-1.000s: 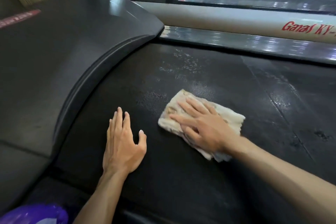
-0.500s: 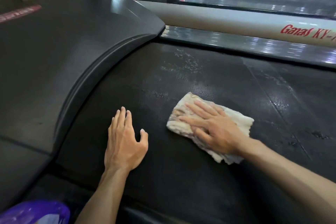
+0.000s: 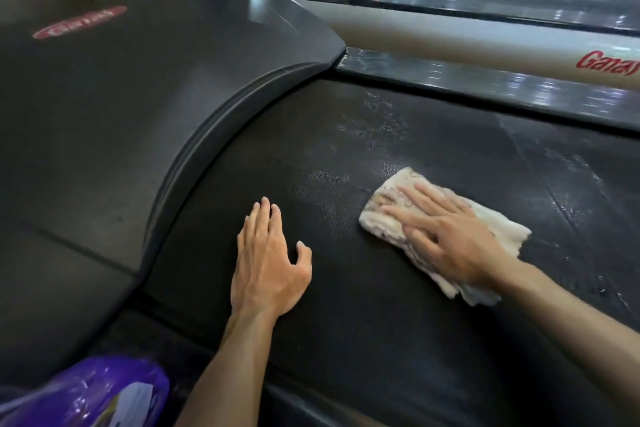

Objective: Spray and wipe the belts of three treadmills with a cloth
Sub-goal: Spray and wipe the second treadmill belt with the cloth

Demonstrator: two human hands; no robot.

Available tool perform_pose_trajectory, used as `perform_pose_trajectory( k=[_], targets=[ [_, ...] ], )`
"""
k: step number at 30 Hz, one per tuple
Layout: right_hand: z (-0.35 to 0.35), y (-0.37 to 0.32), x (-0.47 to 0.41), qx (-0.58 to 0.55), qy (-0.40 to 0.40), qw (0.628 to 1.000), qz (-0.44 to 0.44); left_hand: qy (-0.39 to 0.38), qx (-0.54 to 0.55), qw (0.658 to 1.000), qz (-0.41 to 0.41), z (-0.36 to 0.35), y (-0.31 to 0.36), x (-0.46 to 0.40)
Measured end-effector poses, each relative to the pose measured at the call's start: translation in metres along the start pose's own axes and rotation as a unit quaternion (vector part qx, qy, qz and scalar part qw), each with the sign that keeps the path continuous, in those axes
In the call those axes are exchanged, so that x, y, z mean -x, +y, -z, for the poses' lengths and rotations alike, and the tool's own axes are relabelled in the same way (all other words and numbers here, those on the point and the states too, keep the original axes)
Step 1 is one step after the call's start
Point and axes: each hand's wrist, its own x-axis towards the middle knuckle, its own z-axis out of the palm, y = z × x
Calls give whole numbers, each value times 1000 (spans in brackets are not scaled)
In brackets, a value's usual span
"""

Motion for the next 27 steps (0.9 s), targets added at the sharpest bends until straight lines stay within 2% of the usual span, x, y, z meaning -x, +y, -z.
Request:
perform_pose_trajectory(
  k=[2, 4, 7, 10, 14, 17, 20, 23, 27],
  targets=[
    [5, -3, -30, 6, -15, 999, -50, -3, -2, 1000, -1, -1, 1, 0],
    [7, -24, -55, 8, -20, 998, -57, -4, -2, 1000, 0, -1, 1, -1],
    [-2, -45, -43, 18, -22, 999, 21, -1, -1, 1000, 2, -1, 0, -2],
    [-8, -27, -1, 21, 1, 996, 83, -1, 0, 1000, -2, -2, -2, -2],
    [4, -1, -24, 7, -17, 1000, -18, -2, -11, 1000, -1, -2, 0, -2],
    [6, -24, -64, 7, -16, 999, -46, -4, -13, 1000, -1, -1, 0, -3],
    [-2, -46, -50, 11, -20, 999, 22, 2, -9, 1000, -3, -1, 1, 0],
    [-5, -28, -10, 14, -19, 996, 85, 9, -15, 1000, -9, -4, -2, -2],
    [8, -4, -39, 0, -17, 1000, -5, 12, -25, 1000, -5, 2, 2, 0]
  ],
)
